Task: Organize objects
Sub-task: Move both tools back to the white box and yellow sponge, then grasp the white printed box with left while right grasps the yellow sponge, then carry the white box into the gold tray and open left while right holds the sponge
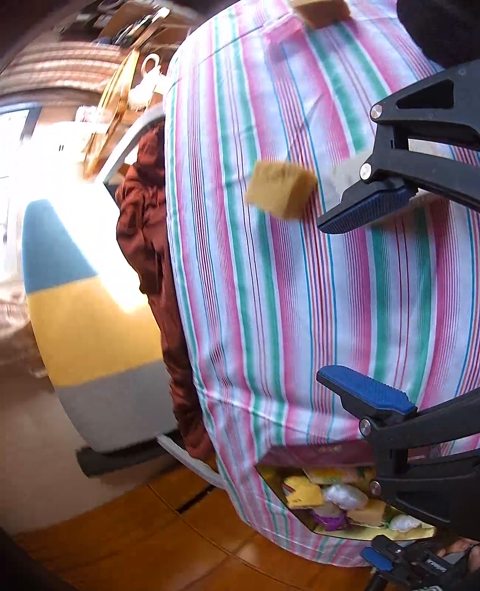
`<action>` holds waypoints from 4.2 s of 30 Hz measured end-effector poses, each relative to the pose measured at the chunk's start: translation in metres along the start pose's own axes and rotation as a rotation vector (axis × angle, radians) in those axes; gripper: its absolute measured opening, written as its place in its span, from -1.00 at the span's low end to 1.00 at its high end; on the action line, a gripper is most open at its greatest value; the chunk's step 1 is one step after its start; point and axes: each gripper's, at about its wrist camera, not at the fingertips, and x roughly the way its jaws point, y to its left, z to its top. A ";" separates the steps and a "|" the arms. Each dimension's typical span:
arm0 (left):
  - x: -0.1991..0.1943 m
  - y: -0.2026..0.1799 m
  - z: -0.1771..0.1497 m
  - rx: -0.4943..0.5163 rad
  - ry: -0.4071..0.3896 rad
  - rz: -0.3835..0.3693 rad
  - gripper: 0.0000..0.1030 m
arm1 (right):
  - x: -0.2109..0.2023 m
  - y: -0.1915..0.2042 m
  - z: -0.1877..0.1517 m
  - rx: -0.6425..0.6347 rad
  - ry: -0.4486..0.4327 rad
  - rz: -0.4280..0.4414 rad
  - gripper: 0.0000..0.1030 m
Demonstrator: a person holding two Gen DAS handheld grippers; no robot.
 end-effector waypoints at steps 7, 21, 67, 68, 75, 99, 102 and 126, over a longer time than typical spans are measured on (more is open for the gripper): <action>0.025 -0.097 0.013 0.145 0.071 -0.219 0.31 | -0.015 -0.129 -0.014 0.385 -0.081 -0.054 0.61; 0.103 -0.287 0.007 0.222 0.398 -0.567 0.70 | -0.037 -0.180 -0.036 0.649 -0.264 0.155 0.62; 0.096 -0.224 -0.025 0.303 0.199 -0.423 0.03 | 0.127 -0.092 0.034 0.222 0.187 -0.090 0.43; 0.097 -0.225 -0.025 0.302 0.198 -0.421 0.03 | 0.129 -0.095 0.034 0.219 0.193 -0.115 0.15; 0.098 -0.230 -0.033 0.340 0.166 -0.376 0.01 | 0.126 -0.084 0.033 0.132 0.208 -0.109 0.07; 0.043 -0.201 -0.048 0.349 0.123 -0.349 0.00 | 0.124 0.009 -0.007 -0.289 0.274 0.038 0.06; 0.035 -0.197 -0.047 0.342 0.108 -0.342 0.00 | 0.123 0.010 -0.008 -0.297 0.268 0.026 0.06; 0.002 -0.077 -0.007 0.071 0.028 -0.101 0.00 | 0.122 0.018 -0.019 -0.374 0.235 -0.057 0.05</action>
